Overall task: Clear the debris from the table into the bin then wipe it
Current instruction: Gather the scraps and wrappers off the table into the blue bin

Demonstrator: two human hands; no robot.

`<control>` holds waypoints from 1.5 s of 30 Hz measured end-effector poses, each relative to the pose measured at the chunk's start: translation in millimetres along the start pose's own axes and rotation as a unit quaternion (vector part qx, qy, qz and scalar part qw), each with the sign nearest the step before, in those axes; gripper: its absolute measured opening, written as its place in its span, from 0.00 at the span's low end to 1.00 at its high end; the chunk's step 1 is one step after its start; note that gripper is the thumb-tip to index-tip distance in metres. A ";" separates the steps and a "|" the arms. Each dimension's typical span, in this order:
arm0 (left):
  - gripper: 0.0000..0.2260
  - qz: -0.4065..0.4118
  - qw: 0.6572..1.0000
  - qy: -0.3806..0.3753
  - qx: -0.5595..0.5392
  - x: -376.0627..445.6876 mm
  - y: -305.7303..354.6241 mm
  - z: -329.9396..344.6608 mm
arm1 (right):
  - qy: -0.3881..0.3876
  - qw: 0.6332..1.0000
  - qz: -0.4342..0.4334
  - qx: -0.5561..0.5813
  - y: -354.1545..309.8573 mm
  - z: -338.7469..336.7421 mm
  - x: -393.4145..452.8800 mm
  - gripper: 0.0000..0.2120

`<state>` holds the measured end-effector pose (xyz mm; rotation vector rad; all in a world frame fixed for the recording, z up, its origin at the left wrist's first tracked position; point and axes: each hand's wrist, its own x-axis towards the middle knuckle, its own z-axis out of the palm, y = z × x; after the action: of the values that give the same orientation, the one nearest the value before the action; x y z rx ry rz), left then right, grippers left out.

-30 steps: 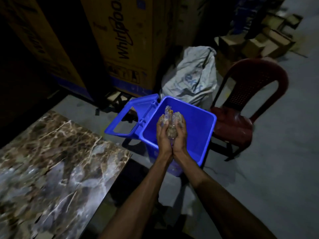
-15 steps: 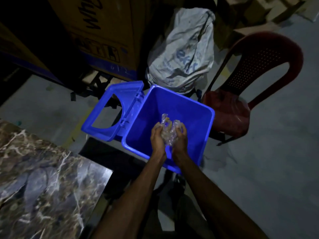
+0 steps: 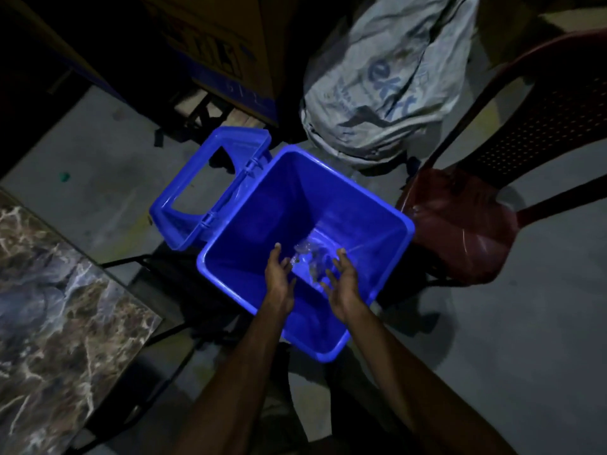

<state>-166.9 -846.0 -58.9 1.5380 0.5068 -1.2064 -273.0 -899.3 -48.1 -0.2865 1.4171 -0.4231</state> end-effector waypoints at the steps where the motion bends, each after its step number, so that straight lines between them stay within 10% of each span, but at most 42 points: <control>1: 0.19 0.003 1.000 0.005 -0.005 -1.4 -4.2 3.0 | -0.005 1.000 0.005 -0.010 -4.7 -2.9 2.2 0.12; 15: 0.19 0.103 0.981 0.021 -0.162 -89.6 12.5 -27.4 | -0.181 0.960 -0.089 -0.197 2.4 42.8 -67.5 0.20; 45: 0.08 0.348 0.797 0.314 -0.380 -295.6 -95.7 -524.9 | -0.558 0.633 -0.230 -0.485 426.7 151.4 -355.0 0.17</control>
<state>-138.6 -261.9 114.7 1.1777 0.6577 0.1423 -109.9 -368.3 101.9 -1.5310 0.1414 0.2109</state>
